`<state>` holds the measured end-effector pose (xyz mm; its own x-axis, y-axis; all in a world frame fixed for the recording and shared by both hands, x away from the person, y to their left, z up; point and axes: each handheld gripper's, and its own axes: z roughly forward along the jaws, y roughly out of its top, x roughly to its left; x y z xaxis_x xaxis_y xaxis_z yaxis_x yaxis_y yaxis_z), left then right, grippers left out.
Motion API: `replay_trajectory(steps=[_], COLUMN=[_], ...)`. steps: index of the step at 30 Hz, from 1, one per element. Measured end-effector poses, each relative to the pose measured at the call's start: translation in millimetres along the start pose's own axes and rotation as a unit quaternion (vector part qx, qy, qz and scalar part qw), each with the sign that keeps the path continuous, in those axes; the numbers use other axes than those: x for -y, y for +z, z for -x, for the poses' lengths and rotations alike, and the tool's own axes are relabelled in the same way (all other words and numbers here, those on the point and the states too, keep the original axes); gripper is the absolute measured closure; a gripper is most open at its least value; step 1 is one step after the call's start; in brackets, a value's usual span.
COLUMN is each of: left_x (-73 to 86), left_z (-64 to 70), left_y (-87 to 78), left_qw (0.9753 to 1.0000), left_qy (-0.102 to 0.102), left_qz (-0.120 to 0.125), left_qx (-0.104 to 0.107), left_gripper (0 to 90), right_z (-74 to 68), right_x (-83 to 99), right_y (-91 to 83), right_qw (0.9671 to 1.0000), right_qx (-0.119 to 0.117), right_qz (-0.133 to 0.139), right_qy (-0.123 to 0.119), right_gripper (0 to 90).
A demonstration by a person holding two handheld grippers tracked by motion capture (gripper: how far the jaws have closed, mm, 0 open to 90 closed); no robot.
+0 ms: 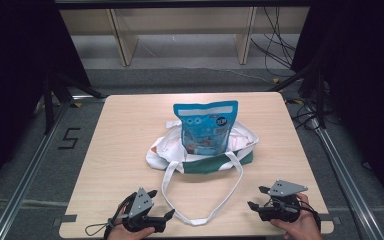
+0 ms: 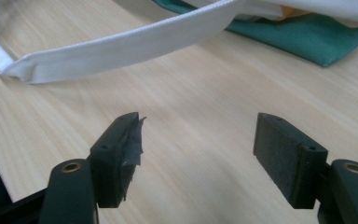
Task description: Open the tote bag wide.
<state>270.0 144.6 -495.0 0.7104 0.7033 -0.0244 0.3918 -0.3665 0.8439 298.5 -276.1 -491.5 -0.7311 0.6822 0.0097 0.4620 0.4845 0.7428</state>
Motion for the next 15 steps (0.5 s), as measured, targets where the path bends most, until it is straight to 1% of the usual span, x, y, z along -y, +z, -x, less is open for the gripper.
replay_trajectory(steps=[1,3,4,5,6,7,8,9,10,11,12,13,14,15], left_x=[0.8,0.9,1.9,2.0,2.0,2.3,2.3,1.4,1.4,1.9,2.2,1.5,1.5,2.4], left_z=[0.5,0.7,2.7,3.6,3.6,2.2,2.2,-0.7,-0.7,0.6,0.8,-2.1,-2.1,0.5], left_y=[-0.3,-0.4,1.7,2.3,2.3,2.1,2.1,0.8,0.8,1.0,2.6,1.1,1.1,2.2], left_qw=[1.0000,1.0000,0.9999,0.9999,0.9999,0.9999,0.9999,0.9998,0.9998,0.9999,1.0000,0.9997,0.9997,0.9998], left_qy=[0.001,0.003,-0.013,-0.016,-0.016,-0.009,-0.009,0.010,0.010,-0.005,-0.007,0.013,0.013,-0.011], left_qz=[-0.001,-0.003,-0.001,-0.001,-0.001,-0.009,-0.009,-0.015,-0.015,-0.015,-0.006,-0.018,-0.018,-0.013], left_qx=[-0.002,-0.001,0.001,0.000,0.000,-0.002,-0.002,-0.005,-0.005,-0.004,-0.003,-0.007,-0.007,-0.005], left_gripper=[16.3,16.3,16.3,16.3,16.3,16.3,16.3,16.3,16.3,16.3,16.3,16.3,16.3,16.3], right_z=[-1.3,-3.4,-3.9,-5.9,-4.1,-4.3,-4.1,-3.8,-3.8,-4.4,-3.4,-3.1,-3.0,-3.0], right_x=[0.6,1.3,1.5,1.9,1.6,1.9,1.8,1.7,1.7,1.8,1.9,1.9,1.8,1.8], right_y=[-0.5,-0.9,-0.8,-0.4,-0.3,0.5,0.9,1.0,1.0,0.7,0.7,0.9,1.0,1.0], right_qw=[1.0000,1.0000,0.9999,0.9999,0.9999,0.9999,0.9999,0.9999,0.9999,0.9999,0.9999,0.9999,0.9999,0.9999], right_qx=[-0.003,-0.003,0.002,-0.001,0.000,0.002,0.000,0.002,0.002,0.000,0.001,0.002,0.002,0.002], right_qz=[-0.003,-0.007,-0.007,-0.011,-0.012,-0.010,-0.011,-0.010,-0.010,-0.014,-0.012,-0.012,-0.012,-0.012], right_qy=[0.003,-0.001,-0.009,-0.003,-0.012,-0.011,-0.012,-0.014,-0.014,-0.007,-0.010,-0.011,-0.010,-0.010], right_gripper=[31.8,31.6,31.6,31.4,31.3,31.3,31.3,31.3,31.3,31.3,31.3,31.3,31.2,31.2])
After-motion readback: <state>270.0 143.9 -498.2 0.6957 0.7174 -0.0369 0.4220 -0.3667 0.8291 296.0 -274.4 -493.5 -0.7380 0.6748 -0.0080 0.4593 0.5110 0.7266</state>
